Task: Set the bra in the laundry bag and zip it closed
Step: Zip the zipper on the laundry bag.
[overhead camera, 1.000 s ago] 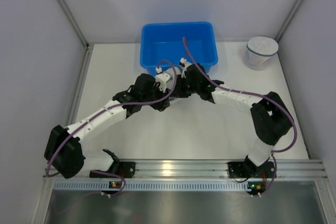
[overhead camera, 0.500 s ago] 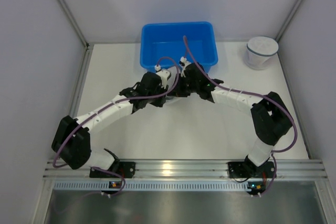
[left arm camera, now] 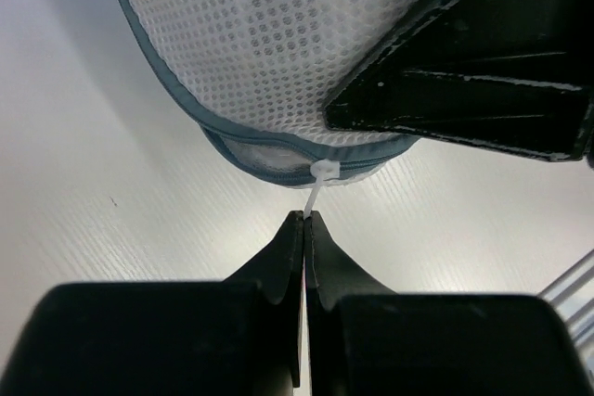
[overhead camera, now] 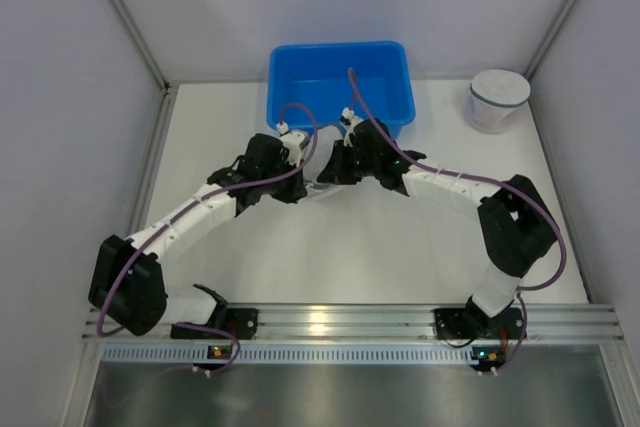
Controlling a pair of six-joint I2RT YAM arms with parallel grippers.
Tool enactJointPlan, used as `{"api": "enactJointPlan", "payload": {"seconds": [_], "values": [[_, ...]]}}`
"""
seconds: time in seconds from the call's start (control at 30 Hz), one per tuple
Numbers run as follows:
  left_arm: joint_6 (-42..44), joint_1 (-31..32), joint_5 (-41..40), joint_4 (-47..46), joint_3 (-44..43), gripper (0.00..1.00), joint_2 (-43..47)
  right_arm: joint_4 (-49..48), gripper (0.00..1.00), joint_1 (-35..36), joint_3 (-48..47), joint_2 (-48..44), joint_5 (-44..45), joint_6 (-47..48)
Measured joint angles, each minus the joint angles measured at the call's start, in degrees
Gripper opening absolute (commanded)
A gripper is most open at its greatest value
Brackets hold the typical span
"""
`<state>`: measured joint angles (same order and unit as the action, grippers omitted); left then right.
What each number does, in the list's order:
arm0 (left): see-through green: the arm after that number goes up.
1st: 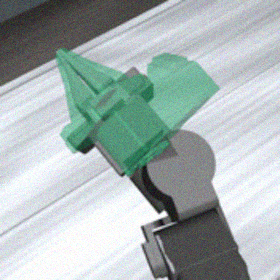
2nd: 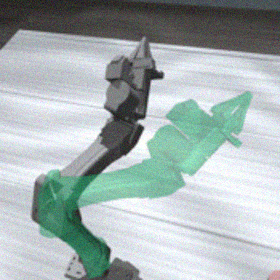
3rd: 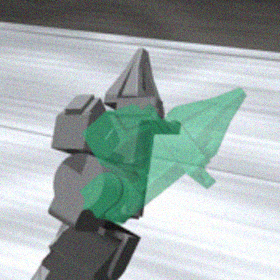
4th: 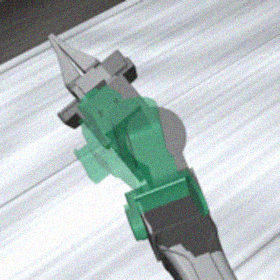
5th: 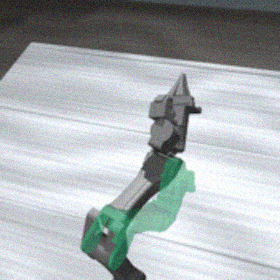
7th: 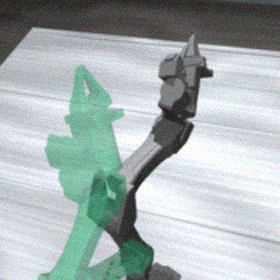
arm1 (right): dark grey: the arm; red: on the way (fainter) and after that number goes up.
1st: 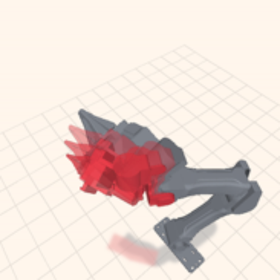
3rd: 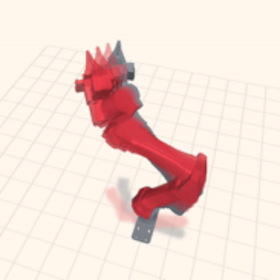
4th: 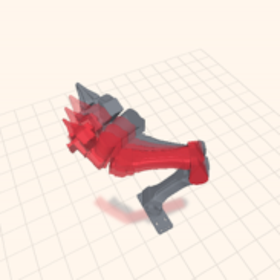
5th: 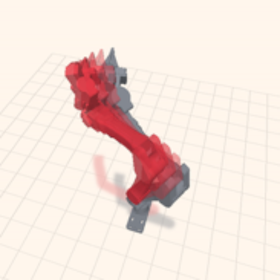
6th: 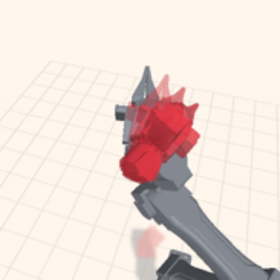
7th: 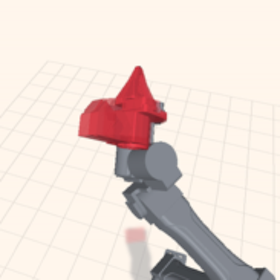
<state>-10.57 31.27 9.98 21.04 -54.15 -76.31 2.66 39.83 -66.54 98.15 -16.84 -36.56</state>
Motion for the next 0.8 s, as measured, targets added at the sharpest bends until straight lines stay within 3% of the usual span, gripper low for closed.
{"api": "enactJointPlan", "payload": {"seconds": [0.33,0.5,0.53,0.8], "values": [[-0.57,-8.90,14.56,0.04,1.57,0.00,0.00,-4.74,0.03,-2.29,2.40,0.00,-7.52,0.48],[-1.40,-10.08,20.37,0.07,1.57,0.00,-1.38,-6.56,0.00,-4.07,2.49,0.00,-11.67,0.42],[-1.38,-10.08,21.51,0.04,1.57,0.11,-1.49,-6.75,0.00,-4.28,2.49,0.02,-11.91,0.35],[-1.53,-10.10,26.67,-0.57,1.57,0.47,-0.50,-8.15,0.00,-4.63,3.06,0.00,-13.14,-0.07]]}}
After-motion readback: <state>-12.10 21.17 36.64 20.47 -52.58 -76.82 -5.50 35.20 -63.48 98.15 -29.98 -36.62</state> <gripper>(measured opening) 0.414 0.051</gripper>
